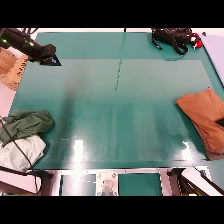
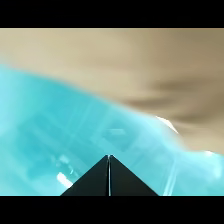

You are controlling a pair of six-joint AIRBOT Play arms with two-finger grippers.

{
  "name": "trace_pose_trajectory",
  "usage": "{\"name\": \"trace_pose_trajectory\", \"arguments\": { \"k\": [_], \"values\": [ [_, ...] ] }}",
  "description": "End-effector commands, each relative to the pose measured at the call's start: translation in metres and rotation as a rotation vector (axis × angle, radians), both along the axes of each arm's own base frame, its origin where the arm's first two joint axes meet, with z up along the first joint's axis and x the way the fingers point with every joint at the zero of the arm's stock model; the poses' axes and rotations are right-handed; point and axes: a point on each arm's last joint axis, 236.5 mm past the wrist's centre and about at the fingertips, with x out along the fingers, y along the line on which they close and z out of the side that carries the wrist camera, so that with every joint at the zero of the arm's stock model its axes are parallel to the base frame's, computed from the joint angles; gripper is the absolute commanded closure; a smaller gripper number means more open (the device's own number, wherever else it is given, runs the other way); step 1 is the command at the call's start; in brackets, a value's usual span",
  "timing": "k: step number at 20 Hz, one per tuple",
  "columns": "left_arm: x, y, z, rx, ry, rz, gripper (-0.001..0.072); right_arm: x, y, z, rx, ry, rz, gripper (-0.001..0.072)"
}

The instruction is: Fold the shirts.

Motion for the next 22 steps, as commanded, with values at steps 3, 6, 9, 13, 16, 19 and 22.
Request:
{"name": "trace_pose_trajectory", "arguments": {
  "k": [3,6,9,13,16,19,22],
  "values": [
    [-0.046,-0.006,0.003,0.003,0.036,0.002,0.0689,0.07,0.12,0.023,0.001,-0.165,0.431,0.0692],
    [-0.094,-0.025,-0.04,-0.001,0.131,-0.013,0.0689,0.082,0.186,0.008,-0.024,-0.187,0.626,0.0693],
    [-0.142,-0.043,-0.089,-0.007,0.219,0.002,0.0689,0.084,0.235,-0.002,-0.04,-0.221,0.752,0.0693],
    [-0.172,-0.046,-0.12,-0.002,0.304,0.015,0.0688,0.092,0.262,0.003,-0.073,-0.288,0.826,0.0693],
    [-0.172,-0.047,-0.121,-0.004,0.305,0.018,0.0688,0.09,0.263,0.003,-0.066,-0.284,0.83,0.0693],
    [-0.169,-0.047,-0.121,-0.005,0.295,0.023,0.0687,0.09,0.263,0.003,-0.066,-0.284,0.831,0.0692],
    [-0.166,-0.047,-0.121,-0.007,0.282,0.03,0.0688,0.09,0.263,0.003,-0.066,-0.283,0.831,0.0692]
  ]
}}
